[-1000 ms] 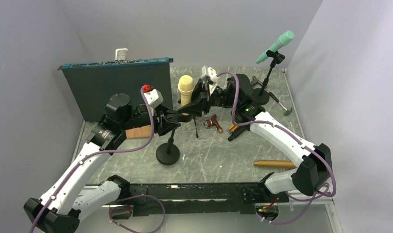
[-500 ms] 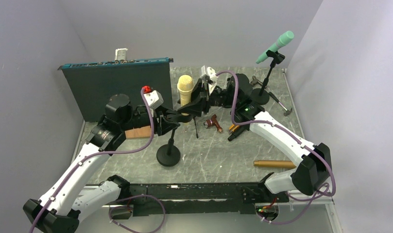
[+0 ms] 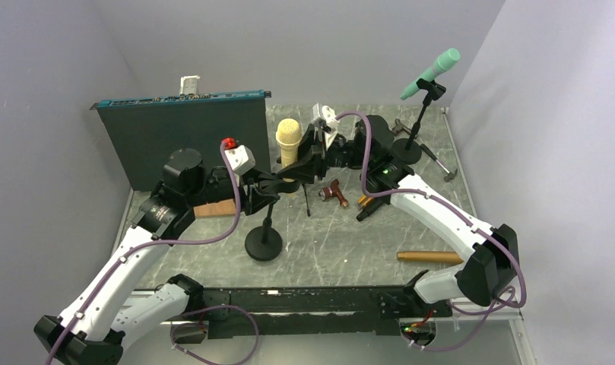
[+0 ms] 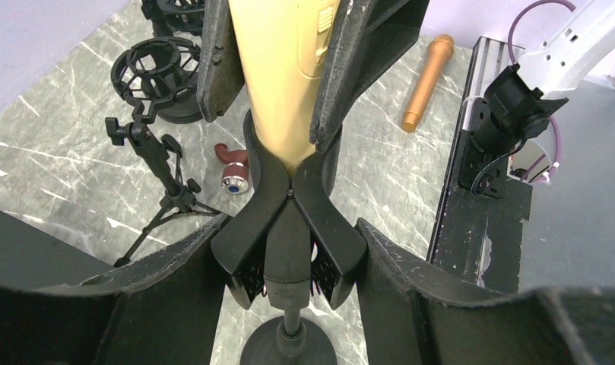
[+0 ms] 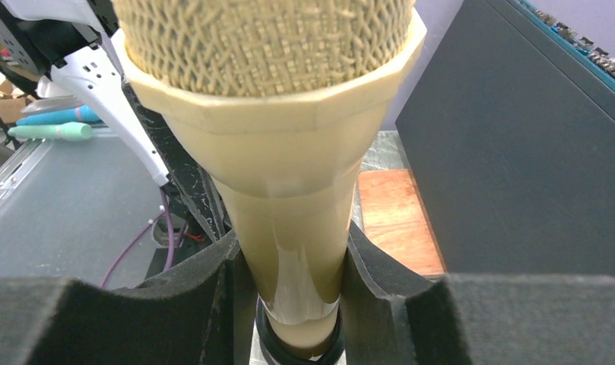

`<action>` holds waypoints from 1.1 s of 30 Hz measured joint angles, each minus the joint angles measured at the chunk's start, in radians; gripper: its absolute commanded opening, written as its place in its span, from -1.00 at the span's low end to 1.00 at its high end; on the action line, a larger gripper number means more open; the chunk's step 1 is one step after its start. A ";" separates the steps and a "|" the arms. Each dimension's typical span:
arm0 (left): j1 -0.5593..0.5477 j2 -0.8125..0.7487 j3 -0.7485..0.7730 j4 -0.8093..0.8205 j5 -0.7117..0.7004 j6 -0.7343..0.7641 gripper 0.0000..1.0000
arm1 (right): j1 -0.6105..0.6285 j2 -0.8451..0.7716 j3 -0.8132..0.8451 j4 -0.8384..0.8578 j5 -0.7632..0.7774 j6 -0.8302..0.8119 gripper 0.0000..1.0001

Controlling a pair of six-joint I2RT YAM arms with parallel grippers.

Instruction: Remove the microphone from the stand

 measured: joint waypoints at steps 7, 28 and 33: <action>0.000 -0.009 0.000 -0.004 -0.017 0.007 0.27 | -0.002 -0.032 -0.041 0.023 0.064 0.020 -1.00; -0.016 0.004 -0.078 0.167 0.011 -0.069 -0.35 | -0.013 -0.069 -0.137 0.175 0.094 0.117 -1.00; -0.023 -0.008 -0.096 0.192 -0.008 -0.068 -1.00 | -0.013 -0.069 -0.141 0.185 0.093 0.126 -1.00</action>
